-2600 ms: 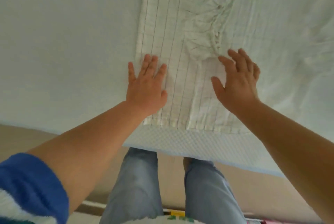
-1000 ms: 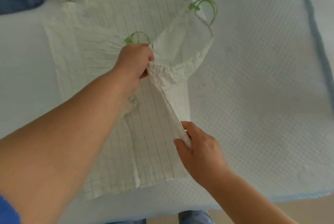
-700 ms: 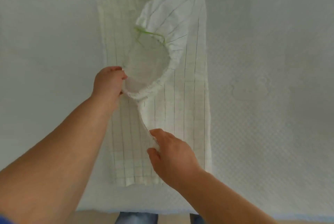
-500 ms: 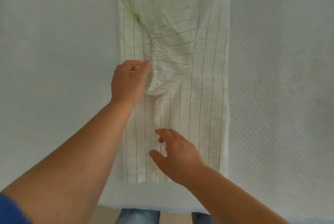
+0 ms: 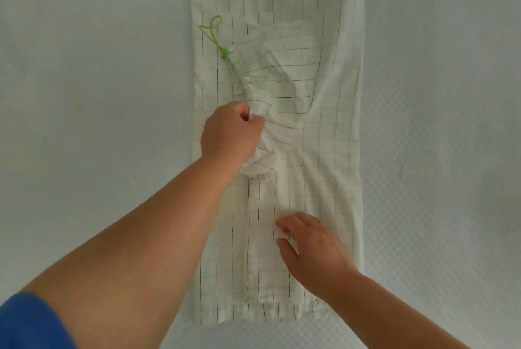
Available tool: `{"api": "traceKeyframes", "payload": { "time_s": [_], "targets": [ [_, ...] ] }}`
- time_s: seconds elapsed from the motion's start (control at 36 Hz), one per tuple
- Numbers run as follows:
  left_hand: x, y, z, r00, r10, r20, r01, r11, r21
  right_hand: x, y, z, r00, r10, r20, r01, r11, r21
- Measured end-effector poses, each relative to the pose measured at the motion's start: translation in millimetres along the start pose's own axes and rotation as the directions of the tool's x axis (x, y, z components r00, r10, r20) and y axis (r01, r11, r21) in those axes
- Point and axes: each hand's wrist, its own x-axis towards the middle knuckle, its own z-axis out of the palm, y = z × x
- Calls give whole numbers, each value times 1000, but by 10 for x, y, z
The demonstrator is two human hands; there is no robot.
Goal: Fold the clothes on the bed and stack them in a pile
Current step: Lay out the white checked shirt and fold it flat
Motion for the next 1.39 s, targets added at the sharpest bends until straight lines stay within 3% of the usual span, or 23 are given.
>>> {"api": "traceKeyframes", "payload": {
  "time_s": [0.08, 0.19, 0.25, 0.31, 0.42, 0.5, 0.58, 0.67, 0.72, 0.78, 0.83, 0.92, 0.97, 1.03, 1.08, 1.14, 1.19, 1.28, 1.39],
  "targets": [
    [-115, -61, -103, 995, 45, -83, -49, 998, -37, 8, -11, -34, 1000, -15, -9, 16, 999, 31],
    [-166, -182, -90, 992, -113, 60, 116, 992, -40, 31, -34, -120, 996, -48, -72, 52, 998, 46],
    [-96, -164, -85, 975, -200, 98, 207, 976, -68, 108, -43, -238, 974, -39, -224, 54, 997, 63],
    [32, -71, -79, 960, -256, 111, 269, 955, -124, 275, -14, -401, 905, -12, -426, 48, 996, 73],
    [342, 149, -90, 934, -335, 127, 355, 908, -221, 830, 139, -870, 837, 334, -433, -183, 917, 353],
    [534, 323, -114, 886, -407, 222, 463, 796, -389, 1337, 280, -1212, 768, 498, -403, -282, 827, 487],
    [641, 399, -99, 923, -349, 161, 382, 790, -480, 1774, 355, -1469, 732, 533, -424, -305, 813, 495],
    [597, 354, -65, 981, -189, -49, 143, 866, -479, 2097, 394, -1651, 715, 572, -401, -329, 782, 529],
    [482, 320, -48, 977, -66, -202, -31, 896, -443, 2227, 411, -1713, 717, 547, -432, -294, 799, 525],
    [410, 261, -18, 951, -15, -308, -118, 905, -408, 2307, 436, -1732, 710, 478, -517, -253, 858, 447],
    [420, 191, 17, 941, -43, -336, -92, 922, -377, 2330, 461, -1738, 710, 440, -550, -221, 880, 420],
    [505, 104, 48, 938, -186, -292, 75, 933, -351, 2326, 470, -1722, 704, 459, -543, -209, 864, 459],
    [501, 83, 50, 922, -251, -295, 161, 941, -298, 2263, 472, -1675, 698, 401, -593, -247, 912, 327],
    [433, 89, 44, 917, -206, -342, 152, 972, -177, 2125, 451, -1608, 706, 265, -657, -238, 962, 132],
    [313, 113, 58, 926, -12, -377, 24, 999, 26, 1904, 426, -1505, 760, 84, -645, -149, 988, -48],
    [169, 169, 112, 929, 253, -269, -193, 953, 232, 1626, 415, -1325, 825, -74, -561, -31, 984, -176],
    [69, 191, 217, 902, 429, -54, -391, 862, 324, 1324, 439, -1067, 896, -160, -414, 44, 961, -275],
    [56, 91, 400, 869, 429, 247, -495, 754, 432, 968, 659, -734, 981, -103, -165, 23, 903, -429],
    [133, -81, 546, 862, 361, 355, -506, 661, 555, 824, 1009, -658, 993, -12, -120, -53, 851, -522]
  ]
}}
